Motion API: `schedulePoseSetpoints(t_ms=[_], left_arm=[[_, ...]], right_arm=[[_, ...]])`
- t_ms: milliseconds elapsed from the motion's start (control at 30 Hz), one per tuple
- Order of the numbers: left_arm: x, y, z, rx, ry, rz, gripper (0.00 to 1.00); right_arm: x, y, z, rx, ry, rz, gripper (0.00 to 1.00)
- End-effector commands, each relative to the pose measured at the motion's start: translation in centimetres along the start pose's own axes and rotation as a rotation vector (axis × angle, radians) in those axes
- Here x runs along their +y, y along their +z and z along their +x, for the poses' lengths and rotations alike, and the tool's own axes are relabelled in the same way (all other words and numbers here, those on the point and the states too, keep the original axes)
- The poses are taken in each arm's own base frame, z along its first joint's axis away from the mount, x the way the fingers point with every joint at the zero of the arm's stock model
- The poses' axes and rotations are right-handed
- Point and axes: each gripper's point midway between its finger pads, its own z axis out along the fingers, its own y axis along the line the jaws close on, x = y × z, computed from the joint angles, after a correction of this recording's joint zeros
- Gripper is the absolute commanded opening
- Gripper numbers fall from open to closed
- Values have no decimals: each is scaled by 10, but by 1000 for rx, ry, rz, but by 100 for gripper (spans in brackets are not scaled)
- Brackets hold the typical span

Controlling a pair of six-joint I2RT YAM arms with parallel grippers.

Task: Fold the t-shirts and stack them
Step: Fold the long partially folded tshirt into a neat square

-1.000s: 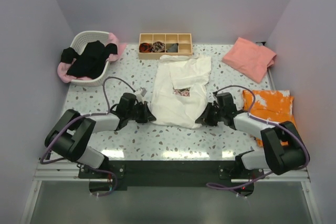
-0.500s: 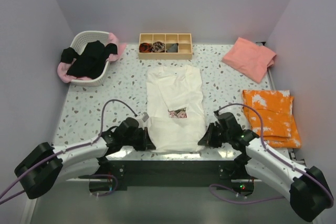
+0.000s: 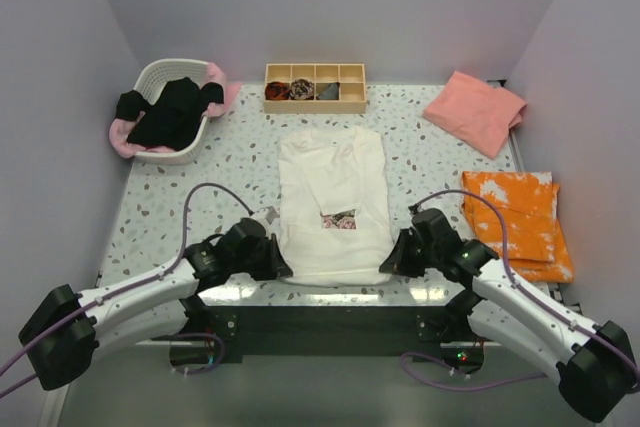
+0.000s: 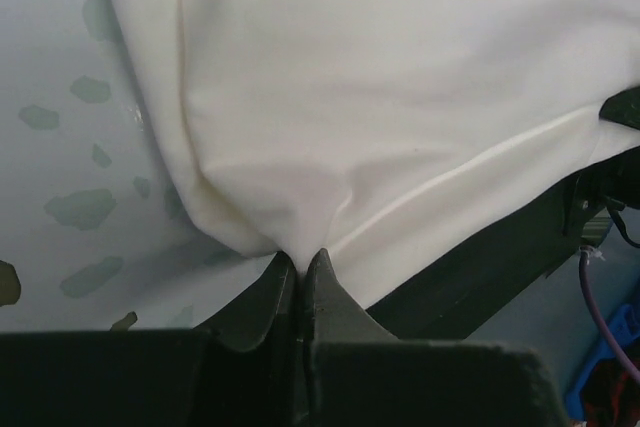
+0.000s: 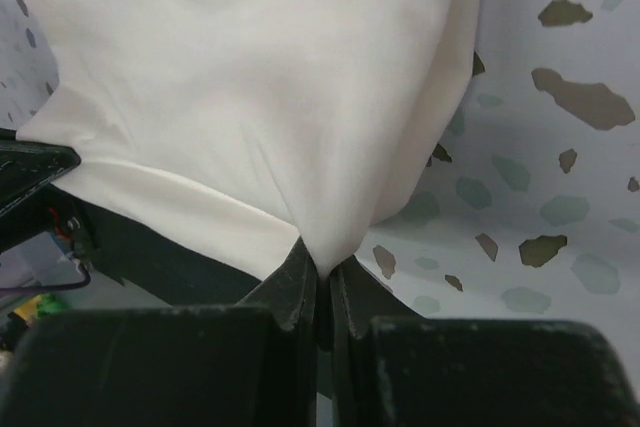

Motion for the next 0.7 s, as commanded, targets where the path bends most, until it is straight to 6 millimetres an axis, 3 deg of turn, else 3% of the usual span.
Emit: schedulePoseSetpoints(t_ms=[0,133,167,233,267,333,367,533,667], left_arm=[[-16,-11,-40,-111,56,-67,0],[-28,-13,-73,-181,100,-134,0],[-38,-16,-85,-211,108,-133,0],[-39,-13,-98,-235,124,-174,1],[-49,-18,-113,-269,134,-172,1],[-49,-15,-126,-288,145,-211,2],[-55,-19,-142,-316,138,-208,3],[-46,-11,-183,-342,114,-212,4],[-44,-5,-226,-393,103,-208,4]], right_arm=[[22,-11,-42,-131,-81,18,0],[40,-17,-76,-225,-147,39,1],[53,-23,-89,-257,-166,25,2],[53,-18,-103,-271,-203,68,2],[64,-21,-116,-296,-234,57,2],[65,-14,-131,-304,-240,87,2],[76,-16,-144,-329,-263,64,2],[75,-8,-193,-355,-248,77,3],[81,12,-230,-333,-263,79,3]])
